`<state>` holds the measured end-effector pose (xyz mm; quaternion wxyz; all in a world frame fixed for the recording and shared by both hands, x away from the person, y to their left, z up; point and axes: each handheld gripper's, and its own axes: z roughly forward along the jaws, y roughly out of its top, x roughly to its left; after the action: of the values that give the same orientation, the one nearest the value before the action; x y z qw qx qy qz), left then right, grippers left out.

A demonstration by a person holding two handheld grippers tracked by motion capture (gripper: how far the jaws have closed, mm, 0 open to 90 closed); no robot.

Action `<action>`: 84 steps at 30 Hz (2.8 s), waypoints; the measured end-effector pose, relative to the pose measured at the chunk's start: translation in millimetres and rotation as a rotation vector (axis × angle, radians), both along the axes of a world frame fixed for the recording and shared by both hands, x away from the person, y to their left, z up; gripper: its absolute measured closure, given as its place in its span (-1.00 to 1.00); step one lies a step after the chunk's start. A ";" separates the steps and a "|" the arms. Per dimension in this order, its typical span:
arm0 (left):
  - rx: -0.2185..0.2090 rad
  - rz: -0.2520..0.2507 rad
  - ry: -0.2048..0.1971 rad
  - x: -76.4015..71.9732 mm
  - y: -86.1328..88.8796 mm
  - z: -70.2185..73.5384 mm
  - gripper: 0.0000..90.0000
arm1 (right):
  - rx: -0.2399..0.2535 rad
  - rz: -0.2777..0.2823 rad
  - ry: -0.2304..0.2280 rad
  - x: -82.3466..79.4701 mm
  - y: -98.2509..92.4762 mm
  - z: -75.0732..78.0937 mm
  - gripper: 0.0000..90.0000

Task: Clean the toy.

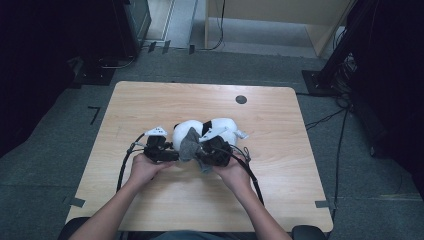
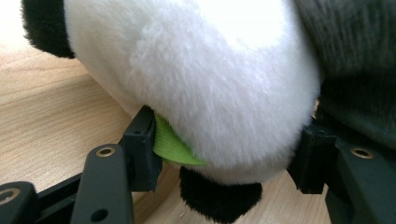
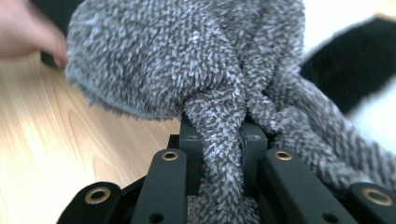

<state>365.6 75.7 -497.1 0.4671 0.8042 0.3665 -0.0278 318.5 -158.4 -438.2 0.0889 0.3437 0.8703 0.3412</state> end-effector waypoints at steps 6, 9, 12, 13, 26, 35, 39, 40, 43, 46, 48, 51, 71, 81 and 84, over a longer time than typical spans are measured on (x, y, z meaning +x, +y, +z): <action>0.013 -0.008 -0.012 -0.5 -1.2 1.7 -0.07 | 0.000 -0.012 0.002 -8.3 -22.3 3.0 0.73; 0.018 -0.009 -0.017 -0.9 -1.7 2.0 -0.06 | 0.000 -0.035 -0.013 -13.0 -32.8 9.3 0.73; 0.017 -0.010 -0.016 -1.0 -2.0 2.1 -0.06 | 0.021 -0.067 -0.029 -14.3 -46.6 14.2 0.72; 0.016 -0.009 -0.015 -1.1 -2.1 2.1 -0.06 | 0.030 -0.082 -0.031 -14.4 -51.7 15.7 0.72; 0.013 -0.011 -0.012 -1.3 -2.4 2.2 -0.06 | 0.099 -0.249 -0.056 -6.3 -107.0 19.4 0.72; 0.015 -0.012 -0.017 -0.7 -1.1 1.5 -0.06 | 0.064 -0.362 0.047 6.8 -131.6 -12.8 0.72; 0.008 -0.008 -0.014 0.2 0.2 0.8 -0.06 | 0.107 -0.368 0.098 12.5 -133.3 -24.3 0.72; 0.006 -0.007 -0.012 0.6 0.7 0.6 -0.06 | 0.108 -0.360 0.105 13.9 -132.0 -27.7 0.72; 0.007 -0.003 -0.011 1.3 2.4 0.6 -0.07 | 0.091 -0.358 0.138 17.7 -126.0 -40.0 0.72; 0.005 0.000 -0.010 1.7 3.1 0.4 -0.07 | 0.056 -0.364 0.160 21.8 -124.3 -49.2 0.72; 0.004 0.003 -0.009 1.8 3.3 0.6 -0.07 | 0.044 -0.365 0.184 24.4 -125.4 -54.6 0.72; 0.002 0.004 0.000 3.1 4.9 1.3 -0.08 | 0.042 -0.391 0.191 26.0 -130.9 -52.0 0.72; 0.004 0.003 0.000 3.5 4.4 2.8 -0.07 | 0.202 -0.281 -0.092 -2.4 -100.6 47.7 0.72; 0.005 -0.001 0.001 3.7 4.8 2.7 -0.07 | 0.064 -0.097 -0.067 14.1 -23.2 33.0 0.72; 0.001 0.002 0.005 3.9 4.8 2.3 -0.07 | 0.018 -0.045 -0.050 13.5 -8.3 20.9 0.72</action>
<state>369.5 80.4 -494.8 0.4657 0.8041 0.3682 -0.0291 332.0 -166.6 -417.3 0.1153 0.3551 0.8569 0.3553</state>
